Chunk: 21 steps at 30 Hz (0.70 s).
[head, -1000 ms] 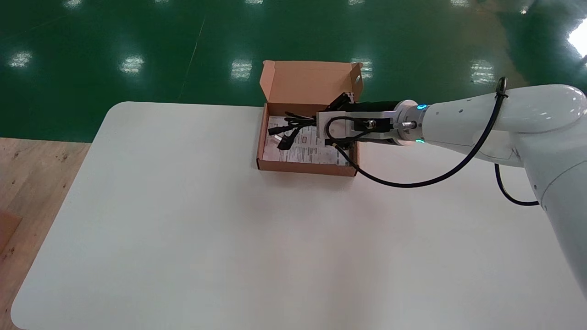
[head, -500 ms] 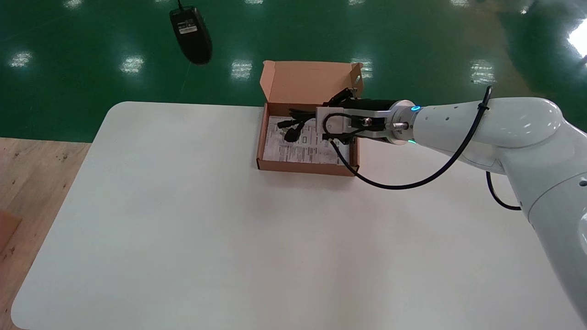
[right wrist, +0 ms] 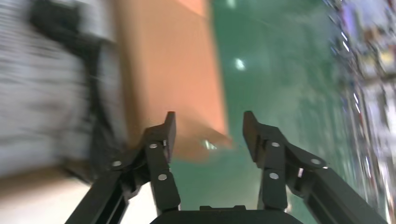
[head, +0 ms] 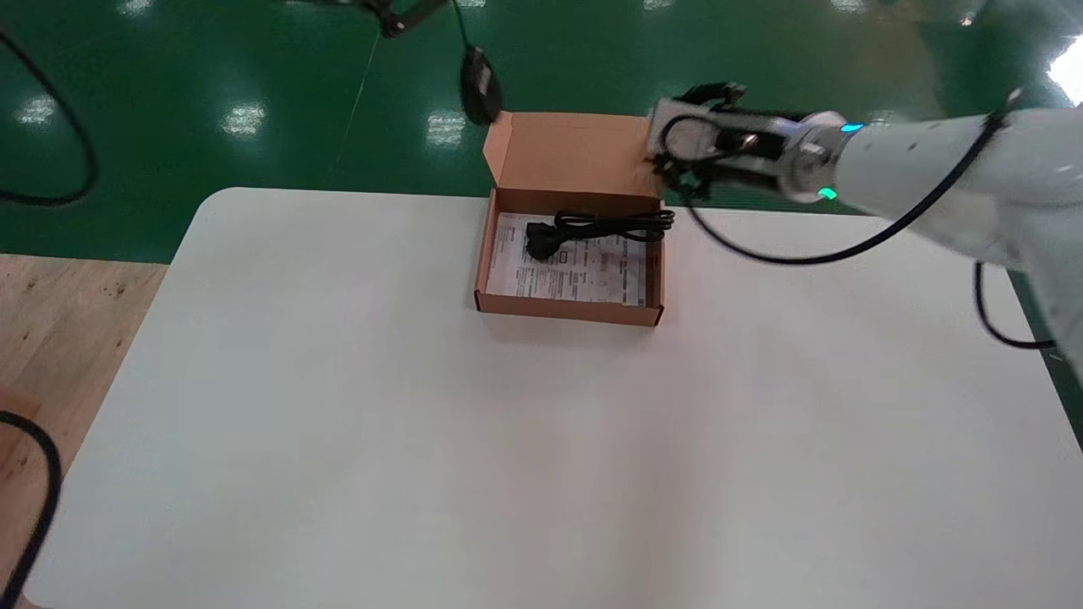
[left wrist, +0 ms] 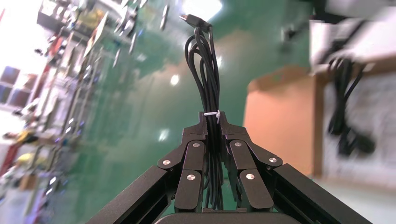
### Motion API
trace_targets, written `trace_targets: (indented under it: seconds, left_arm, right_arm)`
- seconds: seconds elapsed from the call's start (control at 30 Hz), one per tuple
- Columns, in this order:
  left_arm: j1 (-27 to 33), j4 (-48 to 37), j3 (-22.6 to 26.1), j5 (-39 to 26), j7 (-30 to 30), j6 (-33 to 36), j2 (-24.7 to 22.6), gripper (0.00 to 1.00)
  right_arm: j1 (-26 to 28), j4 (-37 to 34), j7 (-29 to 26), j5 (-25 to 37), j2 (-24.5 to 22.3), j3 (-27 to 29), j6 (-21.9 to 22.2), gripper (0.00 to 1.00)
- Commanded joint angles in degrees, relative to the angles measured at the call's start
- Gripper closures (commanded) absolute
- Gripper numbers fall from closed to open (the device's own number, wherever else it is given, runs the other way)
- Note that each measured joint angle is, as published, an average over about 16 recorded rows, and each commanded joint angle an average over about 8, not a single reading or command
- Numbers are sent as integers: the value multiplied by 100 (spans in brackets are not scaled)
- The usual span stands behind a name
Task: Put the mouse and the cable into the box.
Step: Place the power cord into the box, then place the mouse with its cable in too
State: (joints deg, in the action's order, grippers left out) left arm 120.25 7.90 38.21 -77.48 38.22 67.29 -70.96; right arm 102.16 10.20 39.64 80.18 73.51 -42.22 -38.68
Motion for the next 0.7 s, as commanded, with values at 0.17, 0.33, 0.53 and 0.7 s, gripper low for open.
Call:
trace_targets:
  seconds: [0.17,0.33,0.53,0.7]
  left_arm:
    - [-501,-312,-152,268,160,-134,-502,100]
    - [-1087,-164,-216,467,139,-507,-716,100]
    - [-1761,328,-103,714,-303,-926,-752,100]
    - [-2137,400,35,963,-997,-1300,-746,100]
  right_arm:
    - [596,-428,-93,-232,-589,170,-299,0]
    - [891,-559,88,-221,-1127,174,-648,0]
    - [1030,-673,305,-152,-1547,128,-1116,0]
    - [1078,-768,373,-107,-1713,90,-1590,0]
